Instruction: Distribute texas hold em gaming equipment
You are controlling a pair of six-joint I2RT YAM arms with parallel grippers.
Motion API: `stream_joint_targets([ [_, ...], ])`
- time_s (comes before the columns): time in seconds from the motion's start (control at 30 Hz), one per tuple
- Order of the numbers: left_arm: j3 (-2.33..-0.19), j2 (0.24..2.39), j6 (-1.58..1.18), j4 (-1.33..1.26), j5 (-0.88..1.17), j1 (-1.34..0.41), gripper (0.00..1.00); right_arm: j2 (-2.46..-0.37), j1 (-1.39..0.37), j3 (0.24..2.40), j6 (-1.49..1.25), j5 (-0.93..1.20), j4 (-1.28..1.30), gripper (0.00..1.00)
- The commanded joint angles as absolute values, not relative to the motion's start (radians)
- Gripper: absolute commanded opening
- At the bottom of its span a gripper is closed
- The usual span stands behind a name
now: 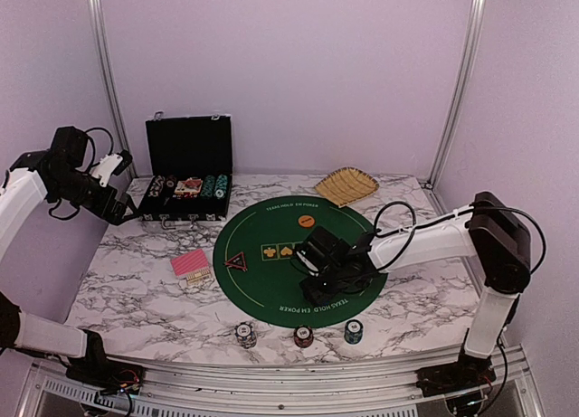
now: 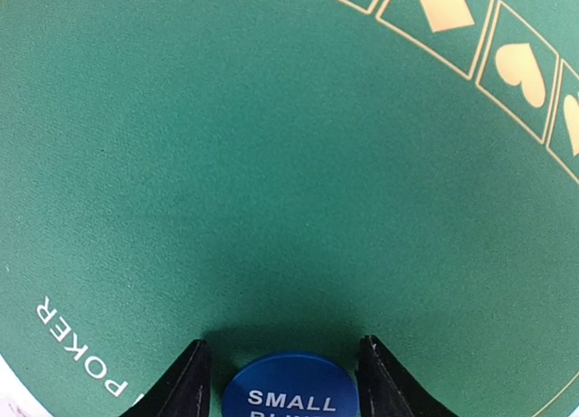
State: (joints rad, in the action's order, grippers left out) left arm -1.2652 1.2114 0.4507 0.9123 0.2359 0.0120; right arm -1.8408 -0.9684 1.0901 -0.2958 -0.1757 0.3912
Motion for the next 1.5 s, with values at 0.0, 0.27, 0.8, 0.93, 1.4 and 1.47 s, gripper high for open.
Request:
stream_joint_targets([
  [0.0,-1.290,1.196,0.460,0.942,0.245,0.008,0.99,-1.826,-0.958,1.051,-0.300,-0.185,0.442,0.53],
  [0.27,-1.294,1.191,0.464,0.941,0.240,0.008,0.99,-1.746,-0.922,0.996,-0.315,-0.198,0.462,0.49],
  [0.8,-1.282,1.173,0.484,0.940,0.219,0.008,0.99,-1.668,-0.897,1.021,-0.310,-0.149,0.503,0.53],
  [0.93,-1.279,1.168,0.482,0.941,0.215,0.008,0.99,-1.687,-0.920,1.128,-0.309,-0.143,0.529,0.63],
  [1.4,-1.272,1.182,0.467,0.943,0.218,0.008,0.99,-1.793,-1.181,1.480,-0.299,-0.062,0.679,0.99],
  [1.47,-1.273,1.184,0.463,0.945,0.218,0.007,0.99,-1.841,-1.222,1.540,-0.298,-0.048,0.706,0.99],
])
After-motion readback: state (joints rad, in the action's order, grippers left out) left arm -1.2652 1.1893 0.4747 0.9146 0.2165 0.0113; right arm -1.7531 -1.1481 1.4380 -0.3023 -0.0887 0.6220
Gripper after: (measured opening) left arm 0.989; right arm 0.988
